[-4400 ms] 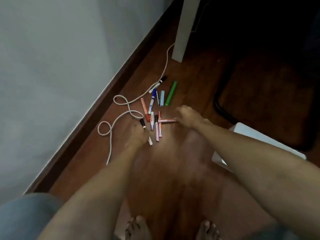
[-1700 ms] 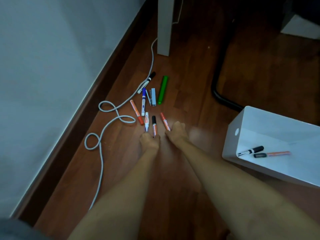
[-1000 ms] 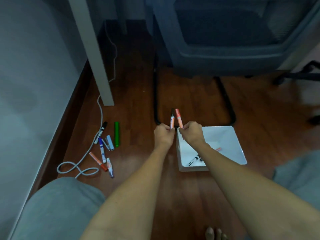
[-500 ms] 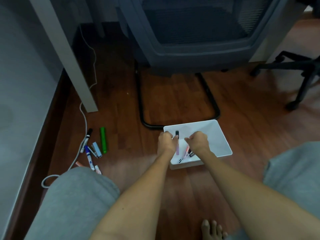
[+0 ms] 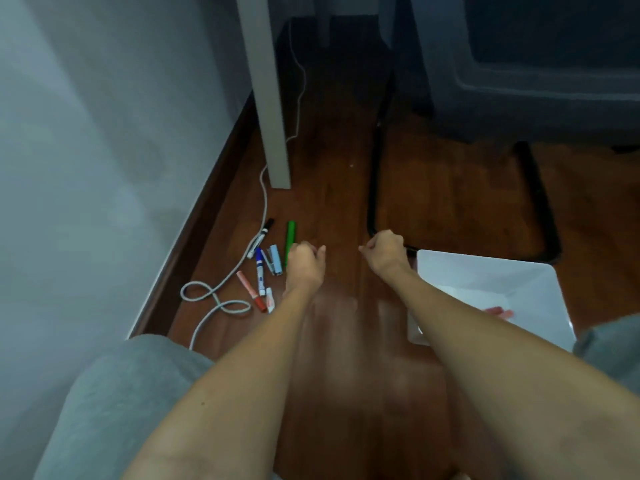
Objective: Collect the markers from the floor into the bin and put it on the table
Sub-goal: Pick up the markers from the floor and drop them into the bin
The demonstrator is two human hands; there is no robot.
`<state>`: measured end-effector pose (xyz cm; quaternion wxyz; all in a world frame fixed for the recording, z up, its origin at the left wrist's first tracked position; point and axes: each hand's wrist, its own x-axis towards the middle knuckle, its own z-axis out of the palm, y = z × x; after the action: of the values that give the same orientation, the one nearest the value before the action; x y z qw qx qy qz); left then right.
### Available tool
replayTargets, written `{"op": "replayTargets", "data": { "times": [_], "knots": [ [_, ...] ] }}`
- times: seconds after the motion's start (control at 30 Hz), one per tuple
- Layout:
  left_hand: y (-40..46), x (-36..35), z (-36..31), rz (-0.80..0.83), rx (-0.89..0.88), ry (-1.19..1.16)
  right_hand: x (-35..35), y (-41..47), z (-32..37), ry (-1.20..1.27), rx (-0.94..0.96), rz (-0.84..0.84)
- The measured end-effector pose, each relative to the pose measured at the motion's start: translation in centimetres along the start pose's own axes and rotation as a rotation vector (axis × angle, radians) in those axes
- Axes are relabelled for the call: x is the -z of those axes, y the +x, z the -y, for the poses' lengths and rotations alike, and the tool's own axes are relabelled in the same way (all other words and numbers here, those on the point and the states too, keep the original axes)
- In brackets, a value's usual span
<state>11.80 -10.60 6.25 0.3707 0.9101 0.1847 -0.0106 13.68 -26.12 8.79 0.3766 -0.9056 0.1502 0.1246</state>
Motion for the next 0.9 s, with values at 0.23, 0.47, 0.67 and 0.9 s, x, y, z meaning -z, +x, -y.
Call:
{"op": "replayTargets", "data": {
  "times": [0.23,0.47,0.67,0.9],
  "knots": [
    [-0.2,2.6,8.4,-0.067,0.241,-0.02,-8.6,0.0,2.7,-0.062,0.062,0.186],
    [-0.8,2.8,14.6,-0.129,0.381,-0.115,-17.1,-1.4,1.5,-0.231,0.139,0.367],
    [3.7,1.7,17.7,-0.161,0.474,-0.116,-22.3,-1.4,0.8,-0.119,0.057,0.428],
    [5.7,0.7,18.6,-0.043,0.473,0.059,-22.5,-1.3,0.6,-0.187,0.029,0.395]
  ]
}}
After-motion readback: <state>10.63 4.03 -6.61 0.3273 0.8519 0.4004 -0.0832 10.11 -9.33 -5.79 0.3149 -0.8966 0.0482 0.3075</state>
